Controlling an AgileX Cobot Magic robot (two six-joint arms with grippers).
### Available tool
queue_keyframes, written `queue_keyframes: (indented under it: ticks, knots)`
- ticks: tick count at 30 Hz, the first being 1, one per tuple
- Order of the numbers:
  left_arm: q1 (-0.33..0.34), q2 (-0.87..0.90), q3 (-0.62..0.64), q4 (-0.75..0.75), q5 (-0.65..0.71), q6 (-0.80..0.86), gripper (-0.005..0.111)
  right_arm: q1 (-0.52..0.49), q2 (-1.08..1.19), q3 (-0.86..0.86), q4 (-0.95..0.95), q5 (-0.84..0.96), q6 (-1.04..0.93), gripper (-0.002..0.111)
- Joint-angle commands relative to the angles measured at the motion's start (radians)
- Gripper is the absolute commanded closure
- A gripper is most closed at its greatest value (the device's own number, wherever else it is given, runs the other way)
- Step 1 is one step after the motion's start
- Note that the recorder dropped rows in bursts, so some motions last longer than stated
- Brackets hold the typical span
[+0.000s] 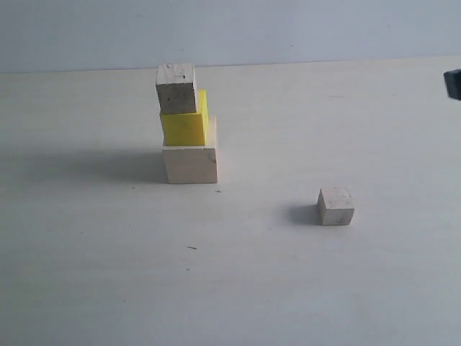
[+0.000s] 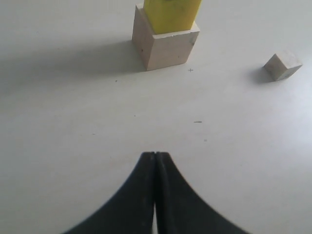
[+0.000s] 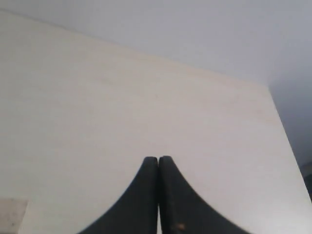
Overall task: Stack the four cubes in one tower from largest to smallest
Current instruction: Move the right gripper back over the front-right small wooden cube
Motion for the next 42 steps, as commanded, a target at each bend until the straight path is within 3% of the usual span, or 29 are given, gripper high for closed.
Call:
queue_keyframes:
  ticks: [1, 5, 14, 17, 23, 32, 42]
  knots:
    - [-0.006, 0.003, 0.045, -0.017, -0.043, 0.002, 0.106, -0.005, 0.139, -0.001, 0.112, -0.018, -0.044, 0.108]
    - [-0.006, 0.003, 0.063, -0.027, -0.050, 0.002, 0.106, -0.005, 0.299, -0.034, 0.275, -0.015, -0.153, 0.108]
    - [-0.006, 0.003, 0.063, -0.027, -0.050, 0.002, 0.106, -0.005, 0.530, -0.128, 0.474, -0.002, -0.198, 0.106]
    - [-0.006, 0.003, 0.063, -0.027, -0.050, 0.002, 0.106, -0.005, 0.549, -0.150, 0.569, -0.041, -0.257, 0.096]
    - [-0.006, 0.003, 0.063, -0.027, -0.050, 0.004, 0.106, -0.005, 0.551, -0.155, 0.582, -0.098, -0.250, 0.066]
    - [-0.006, 0.003, 0.063, -0.027, -0.052, 0.004, 0.106, -0.005, 0.551, -0.159, 0.640, -0.113, -0.263, 0.083]
    - [-0.006, 0.003, 0.063, -0.027, -0.052, 0.004, 0.106, -0.005, 0.551, -0.247, 1.215, -0.137, -0.632, 0.054]
